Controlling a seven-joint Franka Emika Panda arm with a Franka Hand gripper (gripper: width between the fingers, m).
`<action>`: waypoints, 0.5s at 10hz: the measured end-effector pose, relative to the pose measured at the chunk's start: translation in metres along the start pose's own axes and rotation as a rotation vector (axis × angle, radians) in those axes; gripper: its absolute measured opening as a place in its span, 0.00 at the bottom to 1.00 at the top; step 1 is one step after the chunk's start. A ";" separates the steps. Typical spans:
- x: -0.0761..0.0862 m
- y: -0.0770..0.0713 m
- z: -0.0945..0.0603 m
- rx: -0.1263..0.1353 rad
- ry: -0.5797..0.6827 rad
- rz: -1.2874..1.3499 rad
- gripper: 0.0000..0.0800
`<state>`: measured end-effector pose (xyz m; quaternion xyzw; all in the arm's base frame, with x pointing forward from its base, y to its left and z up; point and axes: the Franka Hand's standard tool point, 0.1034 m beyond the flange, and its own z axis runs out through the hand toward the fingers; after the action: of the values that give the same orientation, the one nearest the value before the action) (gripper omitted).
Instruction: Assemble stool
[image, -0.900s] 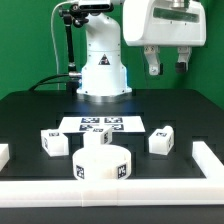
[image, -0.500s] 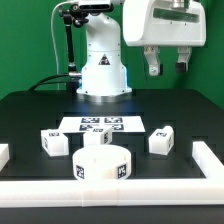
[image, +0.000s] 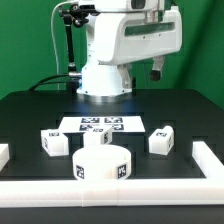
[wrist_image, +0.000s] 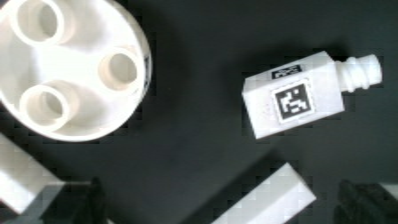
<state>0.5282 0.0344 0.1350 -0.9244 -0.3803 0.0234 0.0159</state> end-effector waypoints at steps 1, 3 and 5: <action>-0.005 0.006 0.008 0.047 -0.049 0.017 0.81; -0.001 0.010 0.012 0.048 -0.048 0.017 0.81; -0.002 0.011 0.013 0.046 -0.046 0.003 0.81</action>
Offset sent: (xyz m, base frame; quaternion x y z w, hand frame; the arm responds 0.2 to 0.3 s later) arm 0.0000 0.0000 0.0000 0.0000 0.0000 0.0000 1.0000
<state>0.5335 0.0257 0.1218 -0.9235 -0.3787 0.0533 0.0287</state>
